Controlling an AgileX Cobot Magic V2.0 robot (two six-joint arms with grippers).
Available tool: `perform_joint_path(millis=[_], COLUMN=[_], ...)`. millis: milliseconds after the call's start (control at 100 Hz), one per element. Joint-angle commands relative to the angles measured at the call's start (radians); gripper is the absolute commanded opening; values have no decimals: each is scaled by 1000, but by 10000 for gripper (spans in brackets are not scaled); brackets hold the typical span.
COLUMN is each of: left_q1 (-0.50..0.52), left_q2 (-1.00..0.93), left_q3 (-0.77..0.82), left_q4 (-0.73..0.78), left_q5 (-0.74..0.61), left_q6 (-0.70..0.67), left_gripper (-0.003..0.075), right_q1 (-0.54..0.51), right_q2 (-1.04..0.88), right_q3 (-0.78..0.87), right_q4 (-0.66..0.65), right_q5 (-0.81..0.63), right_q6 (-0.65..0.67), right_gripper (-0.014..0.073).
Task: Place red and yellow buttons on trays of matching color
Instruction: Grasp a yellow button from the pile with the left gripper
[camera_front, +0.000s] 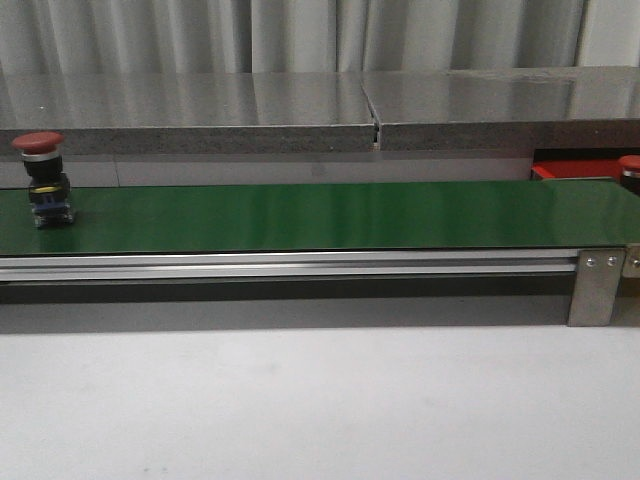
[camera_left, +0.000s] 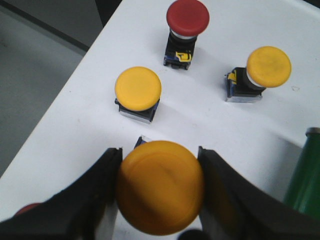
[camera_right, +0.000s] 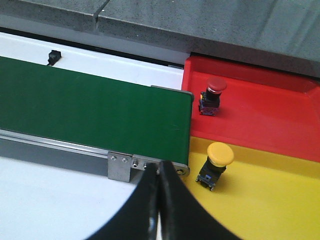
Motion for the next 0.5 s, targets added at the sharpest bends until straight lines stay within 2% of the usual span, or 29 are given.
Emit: perform_joint_path(millis=[0,170,490], left_q1=[-3,-25,-193], left_q2=[-112,-232,-317], left_q3=[41,217,306], left_q4=[-25,-111,-102], left_q5=[-85,-228,-234], left_q6=[1,1,1], left_gripper=[96,96,96], right_q1=[-1,-1,-1], right_q2=[2,2,2], right_q3=[-25,-25,-25], right_q4=[13,13,13], right_q5=[-79,-79,-79], right_q6=[-9,-9,-9], right_gripper=[-69,-69,-69])
